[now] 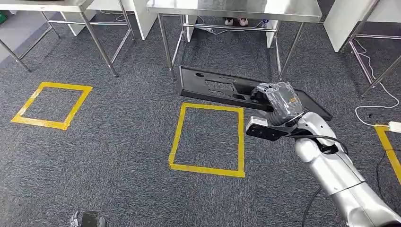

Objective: Take the parts from the cabinet and place them on the table.

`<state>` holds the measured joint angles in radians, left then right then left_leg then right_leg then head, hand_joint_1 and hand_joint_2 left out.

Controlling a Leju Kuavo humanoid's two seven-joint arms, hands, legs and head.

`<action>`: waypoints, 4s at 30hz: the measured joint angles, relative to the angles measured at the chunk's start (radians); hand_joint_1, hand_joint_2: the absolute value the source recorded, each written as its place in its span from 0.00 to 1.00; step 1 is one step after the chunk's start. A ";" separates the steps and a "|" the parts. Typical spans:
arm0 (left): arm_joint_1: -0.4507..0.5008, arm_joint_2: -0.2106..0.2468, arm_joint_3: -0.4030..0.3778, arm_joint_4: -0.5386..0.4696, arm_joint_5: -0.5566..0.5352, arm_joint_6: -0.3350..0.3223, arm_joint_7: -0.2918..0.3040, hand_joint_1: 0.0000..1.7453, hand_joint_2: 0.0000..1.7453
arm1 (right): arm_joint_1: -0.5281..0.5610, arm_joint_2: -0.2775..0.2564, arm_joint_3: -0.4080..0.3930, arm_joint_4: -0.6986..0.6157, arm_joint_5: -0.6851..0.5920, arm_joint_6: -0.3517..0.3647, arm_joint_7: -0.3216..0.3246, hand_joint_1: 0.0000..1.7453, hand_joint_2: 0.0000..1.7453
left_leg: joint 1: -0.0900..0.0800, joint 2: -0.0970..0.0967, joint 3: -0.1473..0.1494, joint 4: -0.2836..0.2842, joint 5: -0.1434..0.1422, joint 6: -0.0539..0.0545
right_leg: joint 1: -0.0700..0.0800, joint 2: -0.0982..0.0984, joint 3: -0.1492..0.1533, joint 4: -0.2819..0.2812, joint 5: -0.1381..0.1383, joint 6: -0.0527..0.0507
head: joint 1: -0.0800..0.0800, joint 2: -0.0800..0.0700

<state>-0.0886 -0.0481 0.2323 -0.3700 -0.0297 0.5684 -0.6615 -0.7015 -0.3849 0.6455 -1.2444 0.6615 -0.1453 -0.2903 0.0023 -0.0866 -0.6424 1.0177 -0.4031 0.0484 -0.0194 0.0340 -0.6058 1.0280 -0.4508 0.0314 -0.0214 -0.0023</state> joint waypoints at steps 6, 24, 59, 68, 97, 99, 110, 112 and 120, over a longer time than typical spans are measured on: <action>-0.009 0.003 0.000 0.029 0.001 -0.021 0.005 0.00 1.00 | 0.000 0.004 0.005 0.005 0.003 -0.004 0.000 0.84 1.00 | 0.003 0.001 0.000 -0.001 -0.002 -0.027 | 0.003 0.000 0.000 0.001 -0.001 -0.002 | 0.000 0.000; -0.015 0.017 -0.014 0.060 0.013 -0.100 0.019 0.00 1.00 | -0.002 0.026 0.012 0.021 0.005 -0.005 0.000 0.84 1.00 | -0.001 0.008 0.027 -0.019 -0.006 0.023 | 0.004 -0.013 -0.008 0.045 -0.020 0.008 | 0.001 0.000; -0.017 0.024 -0.032 0.067 0.022 -0.093 0.028 0.00 1.00 | -0.009 0.038 0.011 0.030 0.018 -0.003 -0.008 0.84 1.00 | 0.003 0.088 0.002 -0.023 0.018 0.005 | 0.012 -0.041 0.013 0.045 -0.062 -0.012 | -0.005 0.000; -0.012 0.019 -0.034 0.067 0.022 -0.091 0.029 0.00 1.00 | -0.004 0.035 0.016 0.035 0.019 -0.001 -0.010 0.84 1.00 | 0.000 0.056 0.004 0.004 -0.014 -0.024 | 0.008 -0.033 -0.009 0.001 0.002 -0.010 | -0.004 0.000; -0.009 0.021 -0.043 0.069 0.022 -0.098 0.026 0.00 1.00 | -0.003 0.036 0.010 0.036 0.018 0.003 -0.010 0.84 1.00 | -0.007 0.066 0.054 -0.009 -0.057 -0.017 | 0.009 -0.034 -0.019 -0.017 0.025 -0.006 | -0.004 0.000; -0.009 0.020 -0.043 0.069 0.022 -0.098 0.026 0.00 1.00 | -0.004 0.035 0.008 0.036 0.018 0.003 -0.010 0.84 1.00 | -0.002 0.067 0.058 -0.012 -0.063 -0.028 | 0.011 -0.033 -0.017 -0.019 0.021 -0.020 | -0.002 0.000; -0.004 0.027 -0.048 0.069 0.021 -0.103 0.024 0.00 1.00 | -0.006 0.038 0.009 0.036 0.018 0.003 -0.010 0.84 1.00 | -0.001 0.083 -0.045 0.016 0.059 -0.022 | 0.002 -0.030 0.098 -0.030 -0.069 -0.038 | -0.006 0.000; -0.006 0.028 -0.050 0.069 0.018 -0.103 0.024 0.00 1.00 | -0.012 0.039 0.010 0.037 0.018 0.004 -0.010 0.84 1.00 | -0.011 0.088 -0.017 -0.008 0.021 -0.003 | 0.006 -0.029 0.110 -0.039 -0.076 -0.026 | -0.009 0.000; -0.003 0.024 -0.057 0.069 0.019 -0.103 0.027 0.00 1.00 | 0.002 0.032 0.010 0.040 0.018 0.003 -0.011 0.84 1.00 | -0.006 0.075 0.065 -0.051 -0.021 0.019 | 0.009 -0.031 -0.095 0.267 -0.143 -0.014 | -0.005 0.000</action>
<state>-0.0918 -0.0236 0.1751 -0.3006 -0.0107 0.4658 -0.6348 -0.6999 -0.3525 0.6550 -1.2043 0.6794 -0.1427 -0.3014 -0.0042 -0.0116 -0.5779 0.9671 -0.4239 0.0671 -0.0102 0.0033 -0.7004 1.2949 -0.5942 0.0175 -0.0267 -0.0023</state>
